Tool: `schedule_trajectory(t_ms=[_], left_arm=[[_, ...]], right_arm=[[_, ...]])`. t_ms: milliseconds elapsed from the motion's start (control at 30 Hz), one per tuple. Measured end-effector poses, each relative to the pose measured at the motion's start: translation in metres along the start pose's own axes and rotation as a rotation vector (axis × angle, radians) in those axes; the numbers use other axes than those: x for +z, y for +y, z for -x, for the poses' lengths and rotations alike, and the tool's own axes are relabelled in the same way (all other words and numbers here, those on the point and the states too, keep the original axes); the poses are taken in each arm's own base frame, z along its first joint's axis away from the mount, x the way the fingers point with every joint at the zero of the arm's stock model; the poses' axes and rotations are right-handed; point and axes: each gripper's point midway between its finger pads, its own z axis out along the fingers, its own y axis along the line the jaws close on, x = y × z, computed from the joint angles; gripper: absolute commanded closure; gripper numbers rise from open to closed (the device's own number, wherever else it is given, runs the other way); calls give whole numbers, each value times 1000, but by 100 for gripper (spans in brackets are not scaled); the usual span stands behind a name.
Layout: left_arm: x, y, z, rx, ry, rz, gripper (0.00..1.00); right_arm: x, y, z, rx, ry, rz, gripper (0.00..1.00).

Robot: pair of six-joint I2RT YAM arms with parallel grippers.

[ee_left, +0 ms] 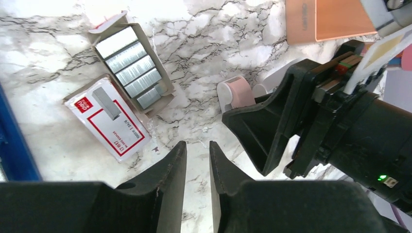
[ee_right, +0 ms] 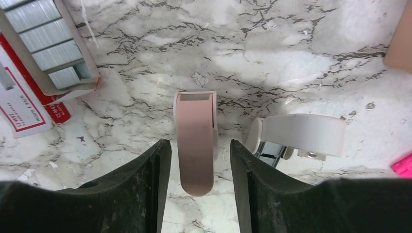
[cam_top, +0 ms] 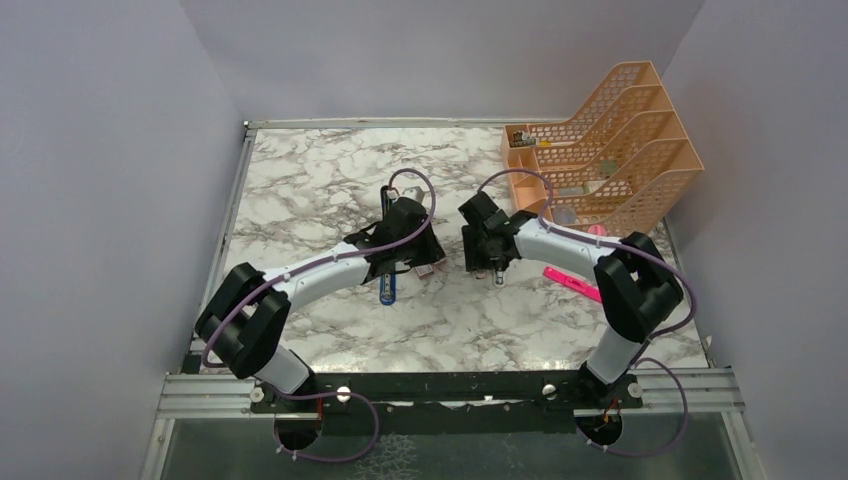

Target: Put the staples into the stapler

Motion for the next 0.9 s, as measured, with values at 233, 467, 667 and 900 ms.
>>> schedule_trajectory(t_ms=[233, 467, 667, 900], left_arm=[[-9, 4, 8, 24, -36, 16, 66], [-28, 9, 9, 43, -72, 14, 51], [-53, 12, 18, 52, -145, 17, 39], [-79, 28, 31, 66, -237, 72, 30]], right_arm=[[-14, 4, 15, 10, -53, 21, 47], [-18, 5, 17, 10, -64, 30, 41], [-9, 4, 10, -3, -33, 22, 40], [9, 1, -2, -15, 20, -3, 47]])
